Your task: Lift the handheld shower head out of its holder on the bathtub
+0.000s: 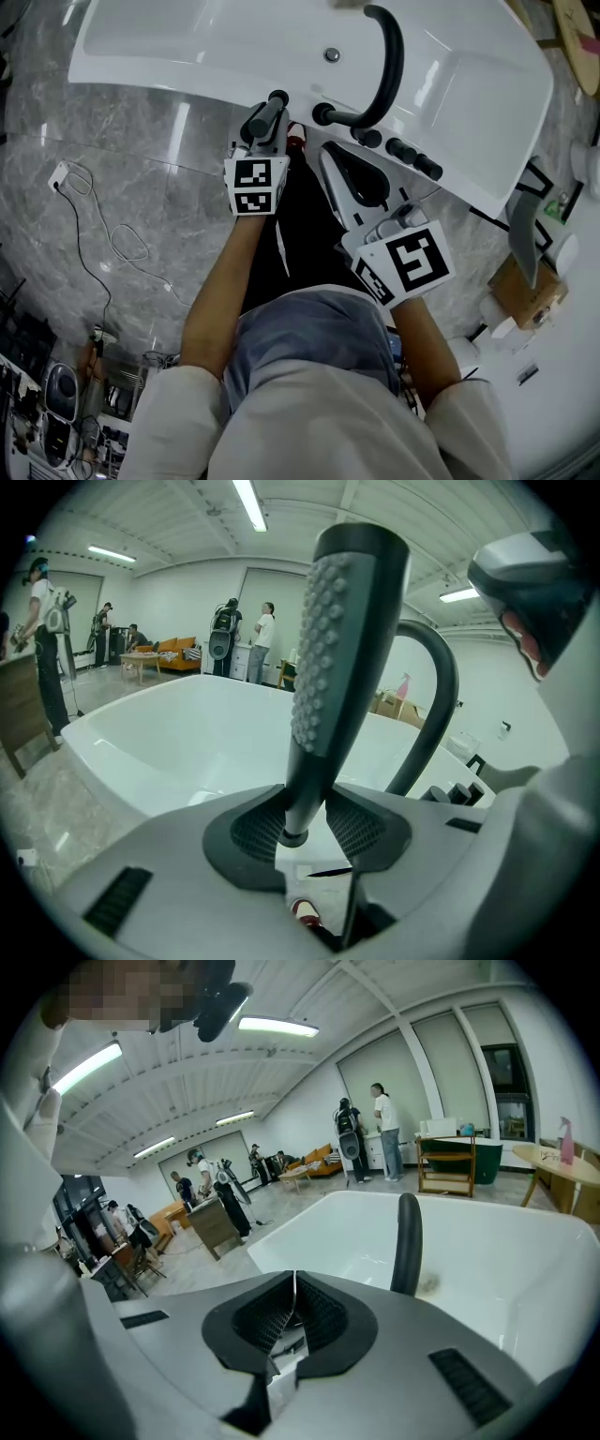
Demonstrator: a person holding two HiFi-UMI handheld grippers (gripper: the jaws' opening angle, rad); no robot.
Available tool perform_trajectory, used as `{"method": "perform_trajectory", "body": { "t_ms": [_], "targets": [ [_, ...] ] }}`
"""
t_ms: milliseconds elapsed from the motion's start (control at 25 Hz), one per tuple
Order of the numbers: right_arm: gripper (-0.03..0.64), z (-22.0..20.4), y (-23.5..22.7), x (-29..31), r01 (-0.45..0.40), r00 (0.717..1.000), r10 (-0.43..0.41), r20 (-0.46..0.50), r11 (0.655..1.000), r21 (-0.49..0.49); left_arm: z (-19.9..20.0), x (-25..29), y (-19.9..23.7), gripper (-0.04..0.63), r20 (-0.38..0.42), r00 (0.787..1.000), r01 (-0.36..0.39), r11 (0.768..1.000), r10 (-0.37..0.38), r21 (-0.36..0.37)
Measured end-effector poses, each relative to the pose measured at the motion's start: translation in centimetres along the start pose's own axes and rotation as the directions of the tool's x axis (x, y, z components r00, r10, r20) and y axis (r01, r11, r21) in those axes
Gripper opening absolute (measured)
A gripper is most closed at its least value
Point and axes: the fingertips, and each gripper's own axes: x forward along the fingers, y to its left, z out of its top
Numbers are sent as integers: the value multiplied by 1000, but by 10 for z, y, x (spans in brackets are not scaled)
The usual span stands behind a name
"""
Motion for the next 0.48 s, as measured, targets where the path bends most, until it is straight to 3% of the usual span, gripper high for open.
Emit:
{"method": "perform_trajectory", "body": {
  "t_ms": [480],
  "targets": [
    [20,11,22,-10,13,999,-12,31,999,-36,24,-37,-1,141,42,999,16,1000,-16,0]
  ]
}}
